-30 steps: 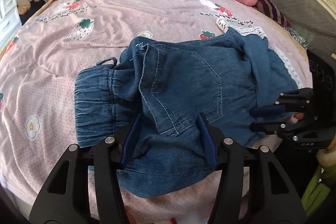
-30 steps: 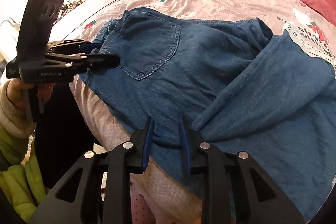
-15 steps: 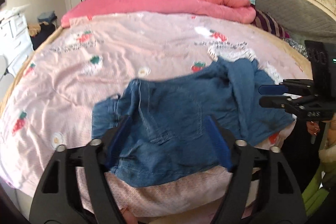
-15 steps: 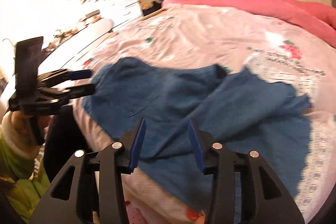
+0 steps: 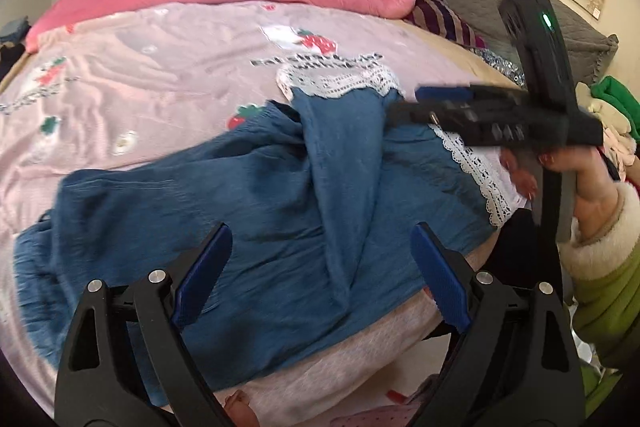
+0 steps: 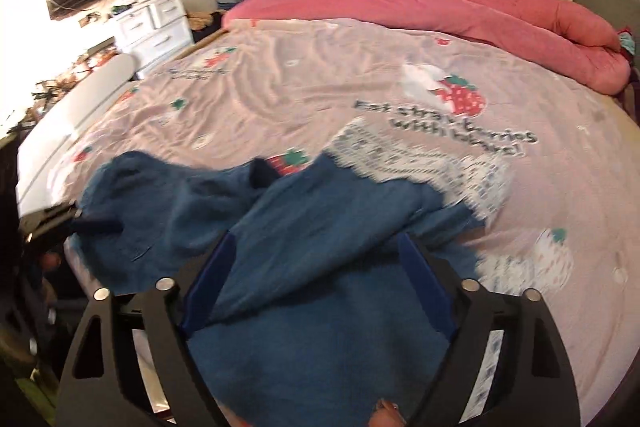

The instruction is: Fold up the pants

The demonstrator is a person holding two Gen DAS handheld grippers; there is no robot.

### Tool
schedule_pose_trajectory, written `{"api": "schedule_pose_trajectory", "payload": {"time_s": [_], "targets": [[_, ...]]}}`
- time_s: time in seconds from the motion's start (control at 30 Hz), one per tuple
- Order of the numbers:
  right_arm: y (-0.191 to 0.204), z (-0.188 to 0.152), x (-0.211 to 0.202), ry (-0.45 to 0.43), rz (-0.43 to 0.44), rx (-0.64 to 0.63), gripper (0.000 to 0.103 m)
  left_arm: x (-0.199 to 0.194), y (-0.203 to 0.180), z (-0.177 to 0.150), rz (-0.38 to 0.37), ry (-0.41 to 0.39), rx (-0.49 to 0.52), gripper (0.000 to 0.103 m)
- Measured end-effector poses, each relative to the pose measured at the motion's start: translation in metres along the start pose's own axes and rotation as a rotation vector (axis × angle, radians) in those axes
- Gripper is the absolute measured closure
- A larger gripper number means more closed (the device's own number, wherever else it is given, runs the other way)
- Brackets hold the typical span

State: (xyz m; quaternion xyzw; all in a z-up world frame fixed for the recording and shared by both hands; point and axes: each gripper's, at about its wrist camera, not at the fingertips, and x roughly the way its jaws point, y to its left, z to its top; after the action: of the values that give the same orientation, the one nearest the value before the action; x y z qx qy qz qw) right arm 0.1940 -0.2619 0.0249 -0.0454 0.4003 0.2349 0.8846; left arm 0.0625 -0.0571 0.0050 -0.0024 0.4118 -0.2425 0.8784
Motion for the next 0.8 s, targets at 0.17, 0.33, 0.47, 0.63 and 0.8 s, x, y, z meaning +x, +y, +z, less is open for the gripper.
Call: {"api": "schedule_pose_trajectory", "payload": {"time_s": [0.17,0.33,0.47,0.63,0.8], "targets": [[-0.016,0.034,0.027,0.036,-0.025,-0.02,0.017,0.021,0.001,0.005,-0.026,0.037,-0.016,0.021],[-0.032,0.068,0.063,0.093,0.009,-0.011,0.017,0.039,0.001,0.011,-0.061,0.064,-0.034,0.037],[-0.041,0.086,0.096,0.162,0.017,0.008,0.017,0.05,0.003,0.012,-0.094,0.077,-0.059,0.053],[-0.041,0.101,0.129,0.208,0.045,-0.002,0.018,0.06,0.007,0.011,-0.104,0.094,-0.064,0.061],[-0.03,0.104,0.155,0.279,0.027,-0.06,0.035,0.069,0.014,0.008,-0.114,0.107,-0.083,0.066]]}}
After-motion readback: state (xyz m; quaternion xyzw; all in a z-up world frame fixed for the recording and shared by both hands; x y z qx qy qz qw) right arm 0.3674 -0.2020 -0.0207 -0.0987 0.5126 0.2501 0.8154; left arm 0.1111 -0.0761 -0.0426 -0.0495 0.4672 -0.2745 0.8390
